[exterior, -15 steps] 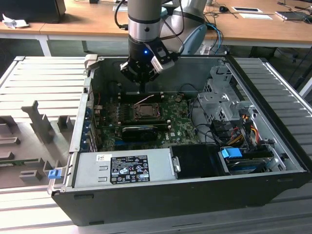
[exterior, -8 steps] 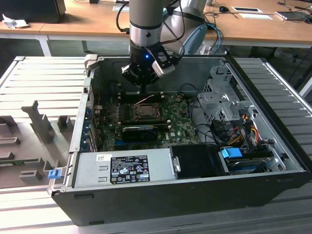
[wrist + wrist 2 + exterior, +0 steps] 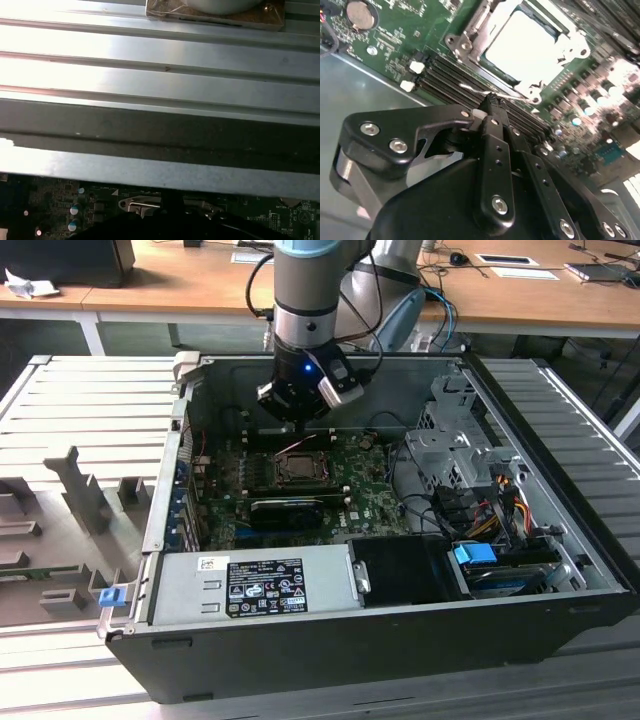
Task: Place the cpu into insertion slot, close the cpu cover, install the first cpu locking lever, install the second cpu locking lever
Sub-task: 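Install the first cpu locking lever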
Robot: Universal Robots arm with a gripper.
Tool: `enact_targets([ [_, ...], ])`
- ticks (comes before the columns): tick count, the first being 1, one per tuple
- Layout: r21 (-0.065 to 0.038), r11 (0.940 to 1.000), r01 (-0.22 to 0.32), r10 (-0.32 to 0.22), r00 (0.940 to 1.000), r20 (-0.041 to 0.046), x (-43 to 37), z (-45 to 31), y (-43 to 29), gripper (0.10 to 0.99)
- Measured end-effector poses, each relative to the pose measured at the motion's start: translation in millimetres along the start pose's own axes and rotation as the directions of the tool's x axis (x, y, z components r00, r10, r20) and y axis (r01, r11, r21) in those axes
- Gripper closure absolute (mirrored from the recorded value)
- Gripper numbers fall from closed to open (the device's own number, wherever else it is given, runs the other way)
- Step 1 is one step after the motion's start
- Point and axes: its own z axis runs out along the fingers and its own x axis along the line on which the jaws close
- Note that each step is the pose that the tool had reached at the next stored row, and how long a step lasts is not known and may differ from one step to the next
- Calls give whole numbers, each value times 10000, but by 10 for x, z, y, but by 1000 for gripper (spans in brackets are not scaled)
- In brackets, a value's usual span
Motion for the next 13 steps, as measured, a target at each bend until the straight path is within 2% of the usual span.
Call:
enact_targets([
  [6,-2,10000,13,-13,10000,-3,-53,93,13,980],
  [11,-3,10000,40,-40,10000,-27,-129,146,10,980],
  [13,-2,10000,54,-54,10000,-50,-134,154,2,980],
])
